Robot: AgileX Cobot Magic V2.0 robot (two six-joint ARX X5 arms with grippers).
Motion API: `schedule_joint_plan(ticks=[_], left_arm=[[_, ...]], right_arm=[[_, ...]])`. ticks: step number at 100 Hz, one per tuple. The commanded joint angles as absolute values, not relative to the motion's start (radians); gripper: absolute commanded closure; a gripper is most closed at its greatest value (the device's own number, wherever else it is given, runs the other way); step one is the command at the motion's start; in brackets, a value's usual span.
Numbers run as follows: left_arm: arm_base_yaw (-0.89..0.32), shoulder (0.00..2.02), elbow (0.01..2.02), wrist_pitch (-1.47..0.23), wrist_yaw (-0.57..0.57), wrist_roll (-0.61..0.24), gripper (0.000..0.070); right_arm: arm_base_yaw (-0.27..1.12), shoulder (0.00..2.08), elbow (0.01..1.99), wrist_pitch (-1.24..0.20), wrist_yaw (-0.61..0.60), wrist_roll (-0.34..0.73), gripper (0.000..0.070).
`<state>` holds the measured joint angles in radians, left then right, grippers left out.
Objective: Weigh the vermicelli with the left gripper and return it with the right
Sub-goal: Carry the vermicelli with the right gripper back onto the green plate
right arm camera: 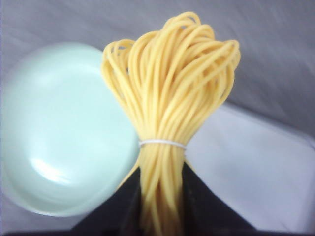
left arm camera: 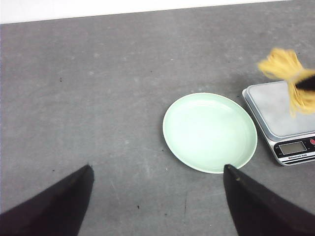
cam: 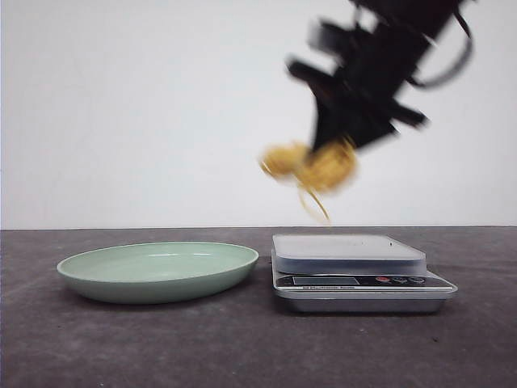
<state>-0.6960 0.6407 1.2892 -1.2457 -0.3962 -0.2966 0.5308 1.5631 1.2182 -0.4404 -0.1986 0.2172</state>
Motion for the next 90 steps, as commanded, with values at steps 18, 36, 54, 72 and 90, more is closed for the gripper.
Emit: schedule_joint_plan(ticks=[18,36,54,72,90], left_arm=[[-0.703,0.647,1.306,-1.234,-0.403,-0.308,0.0194],[-0.703,0.647,1.306,-1.235,-0.403,-0.308,0.0194],[-0.703,0.647,1.306,-1.236,-0.400,-0.324,0.0194],[-0.703,0.647,1.306,-1.237,-0.400,-0.331,0.0194],[-0.703,0.647,1.306,-1.237,-0.400,-0.334,0.0194]], right_arm=[[0.686,1.597,1.346,-0.373,-0.198,0.258,0.0696],[0.778,1.711,1.351,-0.274,-0.183,0.295,0.0696],[0.818,1.855,1.351,-0.221,-0.145,0.301,0.0696],[0.823,1.941,1.351,-0.157,-0.130,0.310,0.0696],[0.821,1.954,1.351,-0.160,-0.093,0.305,0.0696]])
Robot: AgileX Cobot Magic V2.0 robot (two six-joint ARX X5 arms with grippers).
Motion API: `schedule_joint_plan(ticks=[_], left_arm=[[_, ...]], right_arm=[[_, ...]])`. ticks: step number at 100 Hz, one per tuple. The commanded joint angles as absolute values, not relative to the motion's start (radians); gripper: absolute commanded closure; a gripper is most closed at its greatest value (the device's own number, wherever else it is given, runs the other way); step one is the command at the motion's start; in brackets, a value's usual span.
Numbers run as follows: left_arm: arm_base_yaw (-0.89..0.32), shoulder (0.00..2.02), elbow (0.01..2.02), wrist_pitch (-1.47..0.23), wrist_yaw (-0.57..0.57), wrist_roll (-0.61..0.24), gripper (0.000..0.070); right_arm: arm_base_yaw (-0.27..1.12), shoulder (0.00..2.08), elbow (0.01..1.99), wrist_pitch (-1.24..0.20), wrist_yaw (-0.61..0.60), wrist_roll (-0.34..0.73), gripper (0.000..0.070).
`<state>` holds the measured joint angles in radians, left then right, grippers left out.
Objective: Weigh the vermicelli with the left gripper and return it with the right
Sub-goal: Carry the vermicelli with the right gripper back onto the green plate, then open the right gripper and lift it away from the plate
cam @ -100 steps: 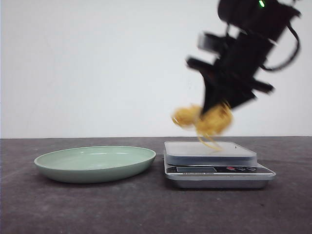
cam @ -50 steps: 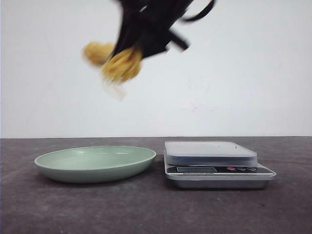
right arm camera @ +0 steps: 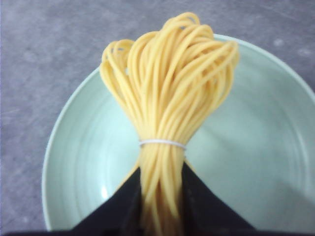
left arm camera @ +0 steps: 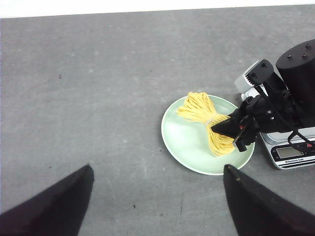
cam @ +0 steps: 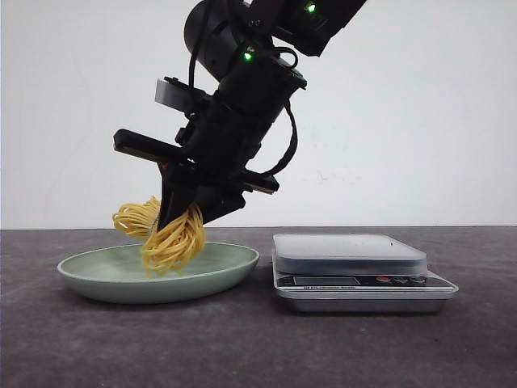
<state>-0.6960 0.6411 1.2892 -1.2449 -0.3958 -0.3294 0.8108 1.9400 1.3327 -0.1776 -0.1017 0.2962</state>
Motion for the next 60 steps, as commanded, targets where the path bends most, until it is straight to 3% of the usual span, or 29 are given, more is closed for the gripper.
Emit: schedule_joint_plan(ticks=[1,10,14,27,32,60], left_arm=[[-0.703,0.647,1.306,-1.237,-0.400,-0.334,0.0194],[-0.703,0.647,1.306,-1.237,-0.400,-0.334,0.0194],[-0.703,0.647,1.306,-1.237,-0.400,-0.334,0.0194],[-0.703,0.647,1.306,-1.237,-0.400,-0.334,0.0194],[-0.703,0.647,1.306,-1.237,-0.400,-0.334,0.0194],[-0.703,0.647,1.306,-1.236,-0.400,-0.330,0.0195]], right_arm=[[0.821,1.954,1.351,-0.160,-0.091,0.304,0.0696],[0.821,1.954,1.351,-0.159,-0.072,0.303,0.0691],[0.820,1.954,1.351,-0.160,-0.072,0.303,0.0658],[0.821,1.954,1.351,-0.161,-0.058,0.317,0.0304],[0.822,1.953,1.351,-0.159,-0.051,0.334,0.0223],[0.800,1.756,1.351,-0.247,0.022,0.253,0.0217]])
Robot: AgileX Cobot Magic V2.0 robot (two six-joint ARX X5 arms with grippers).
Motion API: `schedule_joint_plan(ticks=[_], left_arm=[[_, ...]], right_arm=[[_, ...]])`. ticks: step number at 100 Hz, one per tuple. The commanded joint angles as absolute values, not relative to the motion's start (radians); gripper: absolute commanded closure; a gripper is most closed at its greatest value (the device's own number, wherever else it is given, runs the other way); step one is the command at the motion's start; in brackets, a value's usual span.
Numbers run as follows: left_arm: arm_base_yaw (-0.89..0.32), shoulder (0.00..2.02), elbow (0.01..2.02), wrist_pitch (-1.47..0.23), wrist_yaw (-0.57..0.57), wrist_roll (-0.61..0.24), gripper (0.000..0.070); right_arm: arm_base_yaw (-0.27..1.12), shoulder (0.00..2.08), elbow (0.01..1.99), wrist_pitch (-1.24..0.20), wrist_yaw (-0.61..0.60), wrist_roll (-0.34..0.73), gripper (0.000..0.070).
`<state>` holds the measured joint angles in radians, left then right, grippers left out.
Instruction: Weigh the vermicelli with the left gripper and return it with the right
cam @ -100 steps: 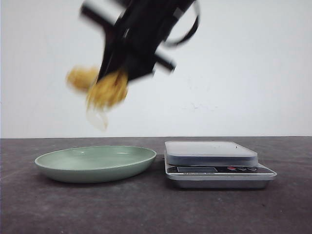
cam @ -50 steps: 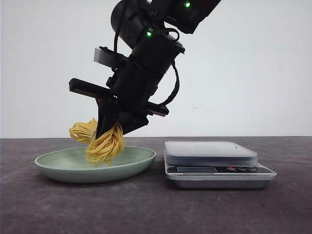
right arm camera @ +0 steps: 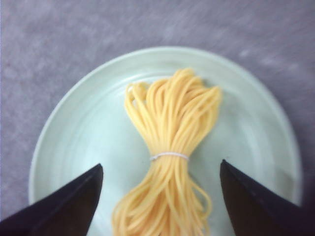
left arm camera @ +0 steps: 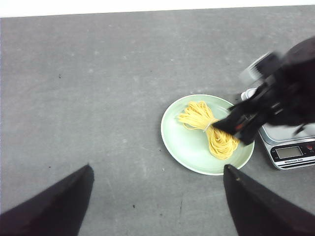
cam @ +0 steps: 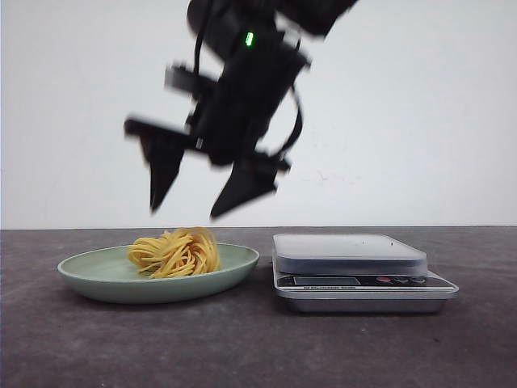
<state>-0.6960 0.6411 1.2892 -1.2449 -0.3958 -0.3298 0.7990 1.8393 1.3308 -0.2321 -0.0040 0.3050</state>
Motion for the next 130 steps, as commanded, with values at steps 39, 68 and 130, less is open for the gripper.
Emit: schedule_joint_plan(ticks=[39,68,130], left_arm=[[-0.704,0.647,1.306,-1.216,-0.400,-0.301,0.0195],[-0.704,0.646,1.303,-1.133,-0.399,-0.237,0.0195],[-0.703,0.473,1.193,-1.069,-0.401,-0.243,0.0688]], right_arm=[[0.799,1.091,1.351,-0.656,0.146,0.130,0.0218],[0.860,0.656,1.348,-0.940,0.417,0.147,0.0223],[0.820,0.382,1.288,-1.209,0.419,0.257,0.0693]])
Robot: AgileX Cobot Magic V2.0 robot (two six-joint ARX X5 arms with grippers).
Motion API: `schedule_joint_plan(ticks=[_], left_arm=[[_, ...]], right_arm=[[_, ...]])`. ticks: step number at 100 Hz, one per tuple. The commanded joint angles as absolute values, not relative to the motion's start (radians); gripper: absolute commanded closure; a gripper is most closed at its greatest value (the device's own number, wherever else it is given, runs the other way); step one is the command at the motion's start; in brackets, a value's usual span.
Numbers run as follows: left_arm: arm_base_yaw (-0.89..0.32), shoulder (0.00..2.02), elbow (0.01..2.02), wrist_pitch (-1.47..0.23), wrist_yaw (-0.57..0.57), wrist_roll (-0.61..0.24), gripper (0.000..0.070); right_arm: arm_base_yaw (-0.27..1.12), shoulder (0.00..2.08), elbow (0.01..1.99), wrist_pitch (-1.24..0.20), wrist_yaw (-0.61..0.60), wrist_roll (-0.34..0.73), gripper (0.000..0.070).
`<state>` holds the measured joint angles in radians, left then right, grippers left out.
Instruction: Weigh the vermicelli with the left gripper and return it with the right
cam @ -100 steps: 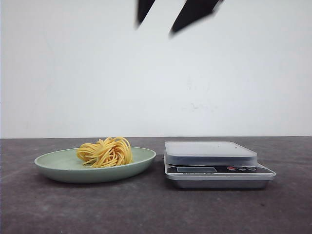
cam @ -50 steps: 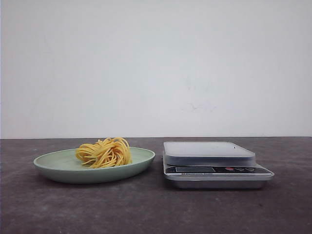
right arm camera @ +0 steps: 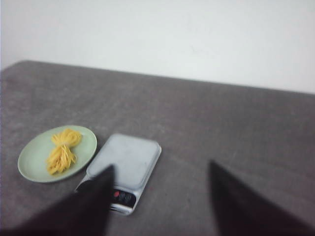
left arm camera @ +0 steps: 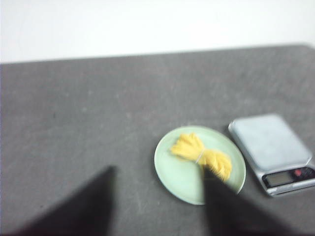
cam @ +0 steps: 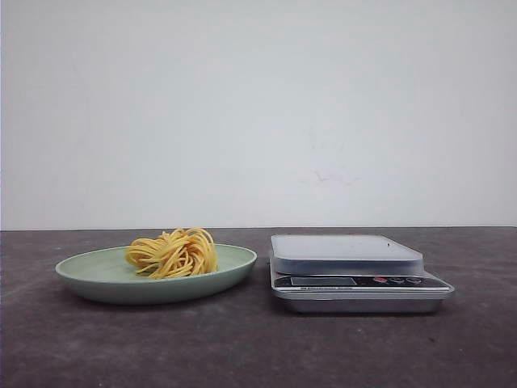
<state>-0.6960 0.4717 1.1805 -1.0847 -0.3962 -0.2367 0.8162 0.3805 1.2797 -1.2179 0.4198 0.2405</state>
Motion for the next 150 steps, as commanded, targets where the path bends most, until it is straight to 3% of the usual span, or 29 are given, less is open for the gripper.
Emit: schedule_joint_plan(ticks=[1,39,106,115,130,150], left_arm=[[-0.703,0.471,1.193,-1.069,-0.401,-0.243,0.0691],[-0.703,0.443,1.194,-1.025,-0.400,-0.279,0.0689],[-0.688,0.435,1.194,-1.027,-0.400,-0.263,0.0683],[-0.627,0.421,1.187,-1.008,-0.402,-0.216,0.0683],[-0.405,0.348,1.072,-0.842,-0.389,-0.192,0.0684],[-0.159,0.155,0.696,-0.523,-0.213,-0.067,0.0684]], right_arm=[[0.820,0.382,1.288,-1.208,0.419,0.258,0.0693],[0.820,0.382,1.286,-1.208,0.417,0.287,0.0693],[0.822,0.382,1.287,-1.206,0.420,0.287,0.0693],[0.822,0.382,1.287,-1.206,0.420,0.287,0.0693],[0.822,0.382,1.287,-1.206,0.420,0.287,0.0693],[0.822,0.382,1.287,-1.206,0.420,0.287,0.0693]])
